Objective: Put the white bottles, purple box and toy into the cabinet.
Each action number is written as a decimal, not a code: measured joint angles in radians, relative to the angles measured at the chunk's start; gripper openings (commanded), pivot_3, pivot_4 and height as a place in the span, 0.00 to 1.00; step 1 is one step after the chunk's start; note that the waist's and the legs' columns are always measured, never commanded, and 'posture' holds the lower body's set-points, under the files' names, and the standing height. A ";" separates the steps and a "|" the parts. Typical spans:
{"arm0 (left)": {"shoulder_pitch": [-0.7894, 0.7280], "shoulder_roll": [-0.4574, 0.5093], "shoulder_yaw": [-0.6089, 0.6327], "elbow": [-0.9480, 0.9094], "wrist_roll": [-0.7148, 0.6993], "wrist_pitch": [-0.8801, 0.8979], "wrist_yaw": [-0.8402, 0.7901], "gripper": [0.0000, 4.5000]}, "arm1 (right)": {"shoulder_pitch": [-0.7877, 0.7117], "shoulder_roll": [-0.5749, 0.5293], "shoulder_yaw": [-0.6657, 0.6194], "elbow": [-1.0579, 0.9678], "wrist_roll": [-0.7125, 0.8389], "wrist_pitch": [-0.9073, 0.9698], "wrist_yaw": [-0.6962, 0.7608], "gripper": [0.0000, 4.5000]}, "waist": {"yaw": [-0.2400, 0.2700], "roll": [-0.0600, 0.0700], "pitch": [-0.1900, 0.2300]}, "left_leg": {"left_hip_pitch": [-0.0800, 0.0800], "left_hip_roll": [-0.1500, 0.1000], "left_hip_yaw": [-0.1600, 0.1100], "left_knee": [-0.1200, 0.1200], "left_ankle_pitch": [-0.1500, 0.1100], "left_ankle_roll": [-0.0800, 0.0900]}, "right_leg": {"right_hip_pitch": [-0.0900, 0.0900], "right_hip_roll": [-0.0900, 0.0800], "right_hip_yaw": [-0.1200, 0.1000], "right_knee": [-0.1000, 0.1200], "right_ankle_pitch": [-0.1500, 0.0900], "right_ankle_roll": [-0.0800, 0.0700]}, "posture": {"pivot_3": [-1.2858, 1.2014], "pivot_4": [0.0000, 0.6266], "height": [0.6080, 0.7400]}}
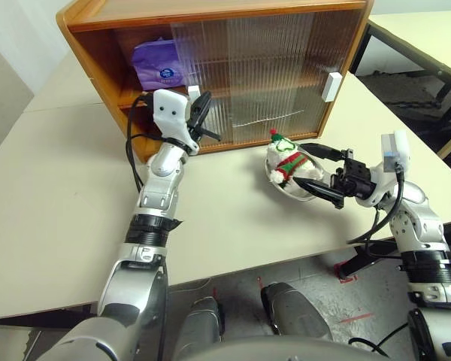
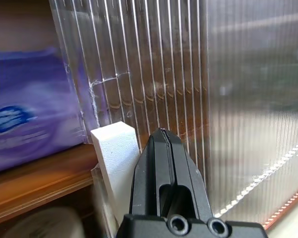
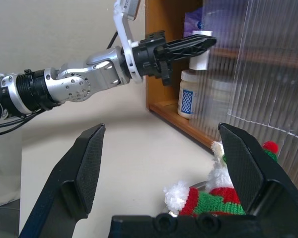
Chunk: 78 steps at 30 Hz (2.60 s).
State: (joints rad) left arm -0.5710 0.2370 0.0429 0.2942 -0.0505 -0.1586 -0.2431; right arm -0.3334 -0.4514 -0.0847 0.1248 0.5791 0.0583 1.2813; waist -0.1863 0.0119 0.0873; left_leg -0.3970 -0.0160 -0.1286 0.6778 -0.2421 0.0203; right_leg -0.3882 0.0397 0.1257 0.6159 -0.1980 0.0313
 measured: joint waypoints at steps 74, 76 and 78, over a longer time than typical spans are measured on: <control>0.911 0.369 0.387 -0.610 -0.693 0.338 -0.758 1.00 | -0.390 -0.118 -0.191 0.551 -0.139 -0.155 -0.363 0.01 | 0.093 0.005 -0.002 | -0.006 0.020 -0.003 -0.020 -0.006 -0.013 | -0.027 0.002 0.003 0.018 -0.006 -0.036 | 0.47 0.13 1.00; 0.908 0.369 0.387 -0.610 -0.690 0.338 -0.758 1.00 | -0.391 -0.122 -0.191 0.562 -0.155 -0.159 -0.377 0.01 | 0.093 0.006 -0.002 | -0.006 0.020 -0.003 -0.020 -0.006 -0.013 | -0.027 0.002 0.003 0.018 -0.005 -0.036 | 0.47 0.13 1.00; 0.906 0.373 0.385 -0.609 -0.683 0.338 -0.760 1.00 | -0.394 -0.123 -0.190 0.585 -0.168 -0.172 -0.401 0.01 | 0.093 0.006 -0.002 | -0.006 0.020 -0.003 -0.020 -0.006 -0.013 | -0.027 0.002 0.003 0.018 -0.005 -0.036 | 0.47 0.13 1.00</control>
State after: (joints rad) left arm 0.3349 0.6104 0.4284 -0.3153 -0.7331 0.1793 -1.0030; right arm -0.7270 -0.5743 -0.2752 0.7096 0.4110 -0.1133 0.8800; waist -0.0929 0.0177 0.0851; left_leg -0.4028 0.0044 -0.1320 0.6579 -0.2484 0.0075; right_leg -0.4151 0.0415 0.1284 0.6338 -0.2033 -0.0047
